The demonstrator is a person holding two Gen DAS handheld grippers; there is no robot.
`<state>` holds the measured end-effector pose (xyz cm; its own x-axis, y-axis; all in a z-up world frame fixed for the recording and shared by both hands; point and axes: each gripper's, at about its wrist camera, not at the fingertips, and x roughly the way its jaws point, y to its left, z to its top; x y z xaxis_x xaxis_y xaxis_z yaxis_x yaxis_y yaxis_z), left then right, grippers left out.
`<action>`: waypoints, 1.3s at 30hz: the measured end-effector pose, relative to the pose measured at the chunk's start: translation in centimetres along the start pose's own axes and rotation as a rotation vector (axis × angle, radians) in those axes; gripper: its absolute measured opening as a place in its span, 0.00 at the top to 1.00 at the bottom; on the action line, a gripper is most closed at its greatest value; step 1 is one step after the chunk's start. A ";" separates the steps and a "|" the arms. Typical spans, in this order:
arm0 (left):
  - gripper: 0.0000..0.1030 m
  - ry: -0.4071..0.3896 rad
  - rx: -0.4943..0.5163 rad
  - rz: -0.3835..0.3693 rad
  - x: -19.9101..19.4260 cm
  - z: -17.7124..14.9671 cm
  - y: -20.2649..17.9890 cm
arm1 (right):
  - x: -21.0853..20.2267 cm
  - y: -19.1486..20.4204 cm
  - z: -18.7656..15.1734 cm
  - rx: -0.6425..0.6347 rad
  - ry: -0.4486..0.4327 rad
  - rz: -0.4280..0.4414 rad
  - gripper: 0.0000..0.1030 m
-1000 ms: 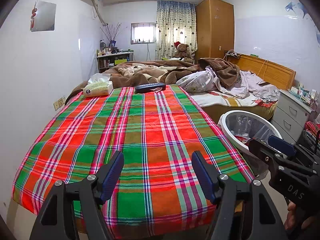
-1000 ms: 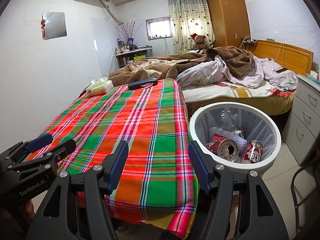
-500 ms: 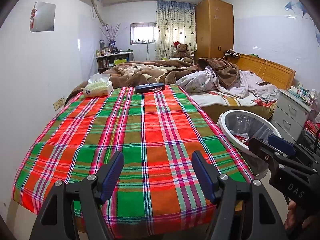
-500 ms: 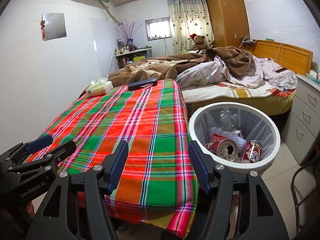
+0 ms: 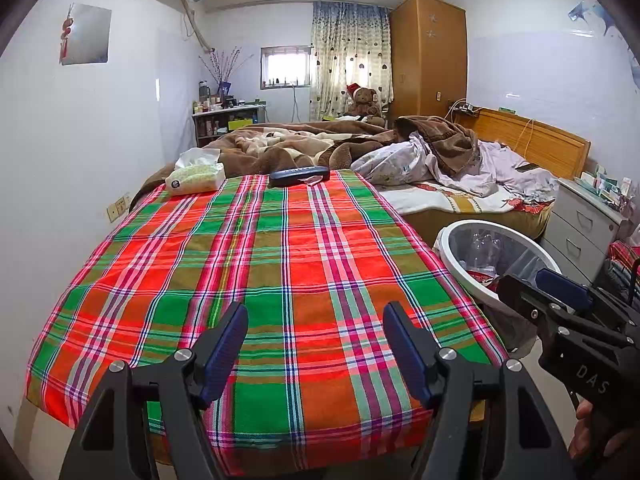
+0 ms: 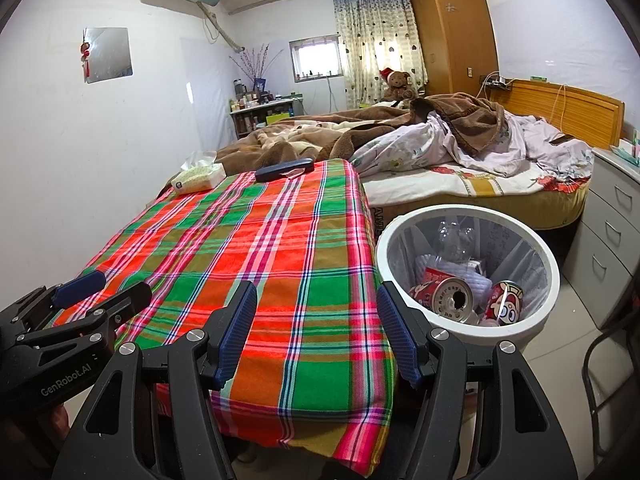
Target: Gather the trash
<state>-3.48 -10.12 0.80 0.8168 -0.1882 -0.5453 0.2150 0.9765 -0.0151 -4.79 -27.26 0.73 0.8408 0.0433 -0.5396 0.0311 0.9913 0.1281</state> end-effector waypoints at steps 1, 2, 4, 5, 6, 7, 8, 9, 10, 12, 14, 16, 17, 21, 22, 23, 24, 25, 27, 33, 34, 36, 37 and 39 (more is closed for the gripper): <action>0.32 -0.001 -0.001 0.000 0.0 0.0 0.0 | 0.0 0.0 0.0 0.000 -0.001 0.001 0.38; 0.32 -0.001 0.000 -0.002 0.0 0.0 0.0 | 0.0 0.0 0.0 0.000 -0.002 0.002 0.38; 0.32 -0.001 0.001 -0.009 0.0 0.0 -0.1 | 0.1 0.0 0.0 -0.001 0.001 0.000 0.38; 0.32 -0.001 0.001 -0.010 0.0 0.0 -0.1 | 0.0 0.1 0.0 -0.001 0.001 0.001 0.38; 0.32 -0.001 0.002 -0.011 0.0 0.0 -0.2 | 0.0 0.1 0.0 -0.001 0.000 0.002 0.38; 0.32 -0.002 0.002 -0.012 0.0 -0.1 -0.2 | 0.0 0.1 0.1 0.000 0.000 0.001 0.38; 0.32 -0.001 0.002 -0.010 -0.1 0.0 -0.2 | 0.0 0.1 0.1 0.000 0.000 -0.001 0.38; 0.32 -0.002 0.002 -0.011 -0.1 -0.1 -0.2 | 0.0 0.1 0.1 0.001 0.000 -0.001 0.38; 0.32 -0.003 0.001 -0.011 -0.1 -0.1 -0.2 | 0.0 0.1 0.1 0.003 -0.001 -0.001 0.38; 0.32 -0.002 0.000 -0.010 -0.1 -0.1 -0.2 | 0.0 0.0 0.1 0.003 -0.002 -0.001 0.38; 0.32 -0.002 0.001 -0.009 -0.2 -0.1 -0.2 | 0.0 0.1 0.1 0.003 -0.003 -0.001 0.38; 0.32 -0.002 0.001 -0.010 -0.2 -0.1 -0.2 | 0.0 0.1 0.1 0.003 -0.002 -0.001 0.38; 0.32 -0.002 0.001 -0.010 -0.1 -0.1 -0.2 | 0.0 0.1 0.1 0.004 -0.003 0.000 0.38; 0.32 -0.004 0.000 -0.011 -0.2 -0.2 -0.2 | 0.0 0.1 0.1 0.003 -0.003 -0.001 0.38; 0.32 -0.004 0.000 -0.012 -0.2 -0.2 -0.2 | 0.0 0.1 0.1 0.003 -0.003 0.000 0.38; 0.32 -0.004 0.002 -0.013 -0.2 -0.1 -0.2 | 0.0 0.0 0.1 0.004 -0.003 -0.001 0.38; 0.32 -0.005 0.002 -0.013 -0.3 -0.2 -0.2 | 0.0 0.1 0.1 0.004 -0.004 -0.001 0.38; 0.32 -0.006 0.001 -0.014 -0.3 -0.2 -0.2 | 0.0 0.1 0.1 0.004 -0.004 -0.001 0.38; 0.32 -0.008 0.002 -0.014 -0.4 -0.2 -0.2 | 0.0 0.1 0.1 0.005 -0.005 -0.001 0.38; 0.32 -0.011 0.004 -0.013 -0.5 -0.2 -0.3 | -0.2 0.1 0.3 0.007 -0.008 -0.001 0.38; 0.32 -0.011 0.006 -0.014 -0.5 -0.2 -0.3 | -0.2 0.1 0.3 0.006 -0.009 -0.001 0.38; 0.32 -0.010 0.003 -0.012 -0.5 -0.2 -0.3 | -0.3 0.0 0.4 0.008 -0.010 -0.001 0.38; 0.32 -0.009 0.002 -0.013 -0.5 -0.2 -0.3 | -0.3 0.0 0.4 0.008 -0.010 -0.002 0.38; 0.32 -0.007 0.000 -0.009 -0.5 -0.2 -0.3 | -0.4 0.0 0.3 0.007 -0.012 -0.002 0.38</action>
